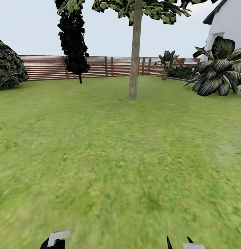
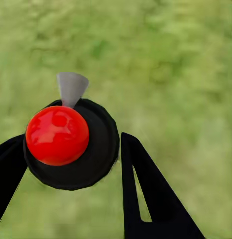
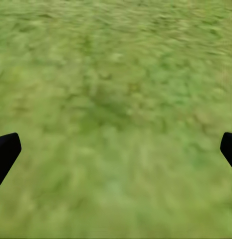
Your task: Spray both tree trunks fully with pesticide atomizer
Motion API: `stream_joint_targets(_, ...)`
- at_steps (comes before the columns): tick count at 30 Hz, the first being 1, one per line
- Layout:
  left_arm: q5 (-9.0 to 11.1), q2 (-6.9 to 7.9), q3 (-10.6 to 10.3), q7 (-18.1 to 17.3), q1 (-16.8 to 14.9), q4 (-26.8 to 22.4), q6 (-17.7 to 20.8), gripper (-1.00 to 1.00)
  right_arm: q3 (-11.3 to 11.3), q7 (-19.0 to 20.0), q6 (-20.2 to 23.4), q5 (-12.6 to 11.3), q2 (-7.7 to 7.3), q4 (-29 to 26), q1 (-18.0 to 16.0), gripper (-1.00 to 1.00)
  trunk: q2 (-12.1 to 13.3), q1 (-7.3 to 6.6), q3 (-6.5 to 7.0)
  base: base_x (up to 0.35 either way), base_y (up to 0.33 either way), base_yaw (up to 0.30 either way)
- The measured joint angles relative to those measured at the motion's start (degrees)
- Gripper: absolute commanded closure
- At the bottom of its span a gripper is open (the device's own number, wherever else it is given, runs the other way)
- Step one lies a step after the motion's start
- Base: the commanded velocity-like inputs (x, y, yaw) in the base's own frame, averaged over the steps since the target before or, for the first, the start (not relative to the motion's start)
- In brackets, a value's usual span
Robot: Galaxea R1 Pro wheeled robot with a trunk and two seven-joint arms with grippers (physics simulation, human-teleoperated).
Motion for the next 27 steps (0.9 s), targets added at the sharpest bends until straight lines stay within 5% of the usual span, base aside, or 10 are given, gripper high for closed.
stream_joint_targets(27,0.00,0.00,-0.02,0.00,0.01,0.07,0.00,1.00,0.00,0.00,0.00,-0.01,0.00,0.00,0.00,-1.00,0.00,0.00,0.00,0.343,0.000,0.000)
